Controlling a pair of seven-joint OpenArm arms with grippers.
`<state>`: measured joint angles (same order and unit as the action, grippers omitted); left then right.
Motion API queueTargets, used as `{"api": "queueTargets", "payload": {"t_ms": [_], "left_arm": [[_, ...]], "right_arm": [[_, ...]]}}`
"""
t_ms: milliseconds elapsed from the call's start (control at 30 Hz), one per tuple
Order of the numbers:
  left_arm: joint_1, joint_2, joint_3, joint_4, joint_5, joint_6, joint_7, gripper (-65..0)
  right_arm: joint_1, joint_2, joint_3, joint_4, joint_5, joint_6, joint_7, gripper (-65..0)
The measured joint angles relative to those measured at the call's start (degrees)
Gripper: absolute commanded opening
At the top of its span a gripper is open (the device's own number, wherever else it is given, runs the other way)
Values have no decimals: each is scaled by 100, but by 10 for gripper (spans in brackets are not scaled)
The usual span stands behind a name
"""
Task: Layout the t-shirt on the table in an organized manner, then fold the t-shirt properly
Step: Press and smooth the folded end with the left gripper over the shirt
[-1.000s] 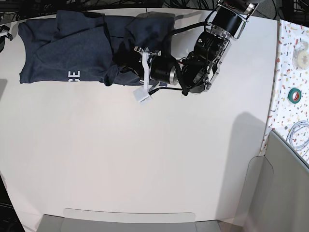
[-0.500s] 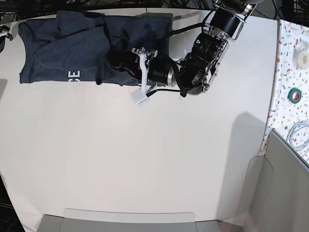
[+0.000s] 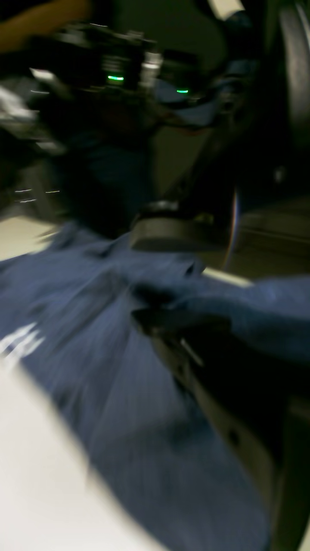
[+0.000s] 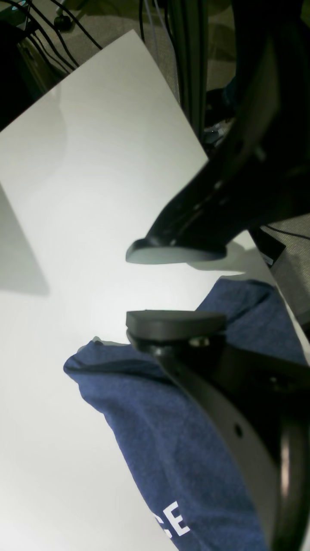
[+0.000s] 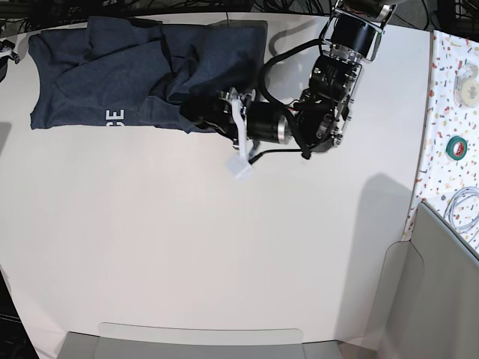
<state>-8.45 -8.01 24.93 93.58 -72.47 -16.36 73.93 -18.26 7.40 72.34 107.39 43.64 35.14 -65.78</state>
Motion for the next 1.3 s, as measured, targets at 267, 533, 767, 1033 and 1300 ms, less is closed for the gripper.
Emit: {"api": "queueTargets", "payload": {"t_ms": [267,533,767,1033,1300], "left_arm": [[85,-660,-326,0,46,9,-173,-650],[254,-669,181,0,883,24,-413,-650],[221,-133,516,0,1399,26,-400,-650],[-109,380,960,-28,1733,26,-398,-649],[-184,815,1034,-719,1941,28,-350,-649]], "right_arm": [[2,0,0,-2,0,0,0,-467],[98,2,-17,-2,7,0,0,-468],[66,-2,-24,-2,0,0,-2,-468],[61,-2,-24,-2,-7,0,-2,-468],[63,-15,-26,-2,2,0,0,-468]]}}
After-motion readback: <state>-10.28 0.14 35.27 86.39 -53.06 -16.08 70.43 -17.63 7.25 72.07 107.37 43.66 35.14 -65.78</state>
